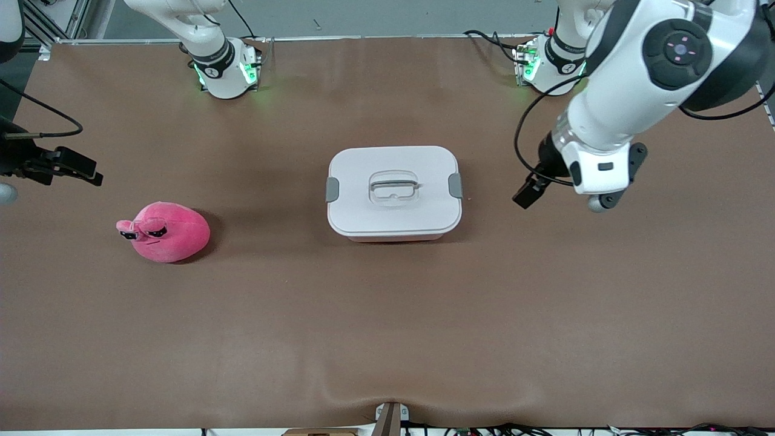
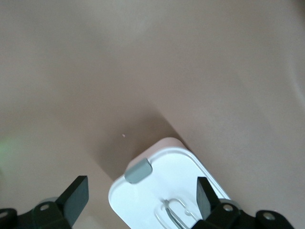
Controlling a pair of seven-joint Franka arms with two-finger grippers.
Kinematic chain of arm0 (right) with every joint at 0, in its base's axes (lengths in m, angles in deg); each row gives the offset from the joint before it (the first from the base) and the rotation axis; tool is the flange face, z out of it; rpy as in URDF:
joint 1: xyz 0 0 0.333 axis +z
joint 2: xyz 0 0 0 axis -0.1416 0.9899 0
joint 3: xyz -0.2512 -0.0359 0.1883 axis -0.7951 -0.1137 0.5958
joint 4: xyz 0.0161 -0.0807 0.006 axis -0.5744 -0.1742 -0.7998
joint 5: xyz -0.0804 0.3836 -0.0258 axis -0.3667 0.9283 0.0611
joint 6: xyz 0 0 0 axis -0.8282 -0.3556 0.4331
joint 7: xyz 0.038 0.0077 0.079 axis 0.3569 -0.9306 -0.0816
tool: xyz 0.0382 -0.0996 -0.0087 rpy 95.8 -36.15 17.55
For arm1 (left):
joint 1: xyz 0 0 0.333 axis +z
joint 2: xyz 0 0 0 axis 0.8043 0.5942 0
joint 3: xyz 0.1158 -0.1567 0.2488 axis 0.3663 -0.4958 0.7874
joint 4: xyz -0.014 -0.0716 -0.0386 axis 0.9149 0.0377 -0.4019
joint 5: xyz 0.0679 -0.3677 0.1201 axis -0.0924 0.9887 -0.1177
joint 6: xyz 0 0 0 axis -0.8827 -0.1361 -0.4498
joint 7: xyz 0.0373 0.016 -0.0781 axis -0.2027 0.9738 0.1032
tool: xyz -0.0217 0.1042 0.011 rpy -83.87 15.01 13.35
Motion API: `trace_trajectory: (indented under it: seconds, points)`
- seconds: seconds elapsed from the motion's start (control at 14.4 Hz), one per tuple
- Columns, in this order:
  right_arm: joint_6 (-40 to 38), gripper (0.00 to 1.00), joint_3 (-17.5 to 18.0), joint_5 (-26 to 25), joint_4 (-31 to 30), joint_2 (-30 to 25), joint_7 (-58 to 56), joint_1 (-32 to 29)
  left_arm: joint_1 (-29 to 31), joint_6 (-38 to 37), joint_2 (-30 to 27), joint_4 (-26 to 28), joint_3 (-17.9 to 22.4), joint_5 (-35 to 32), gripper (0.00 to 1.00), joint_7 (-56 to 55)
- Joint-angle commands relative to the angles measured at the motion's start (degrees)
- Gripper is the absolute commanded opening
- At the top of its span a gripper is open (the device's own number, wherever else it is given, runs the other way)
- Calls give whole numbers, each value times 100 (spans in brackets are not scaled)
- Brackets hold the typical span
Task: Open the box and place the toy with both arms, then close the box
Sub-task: 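Lower the left gripper onto the lid handle while the right gripper reaches the toy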
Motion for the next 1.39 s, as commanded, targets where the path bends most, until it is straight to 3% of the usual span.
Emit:
trace_trajectory:
  seconds: [0.0, 0.63, 1.32]
  points:
    - [14, 100, 46, 63, -25, -40, -64, -73, -346, 146, 185, -130, 42, 38, 100, -711]
    - [57, 100, 46, 63, -191, -31, -72, -55, -1147, 648, 563, -121, 51, -58, 100, -2857]
    - [1760, 100, 46, -16, -1578, 109, -1310, -11, -1850, 1166, 1020, -104, 51, -339, 100, -4369]
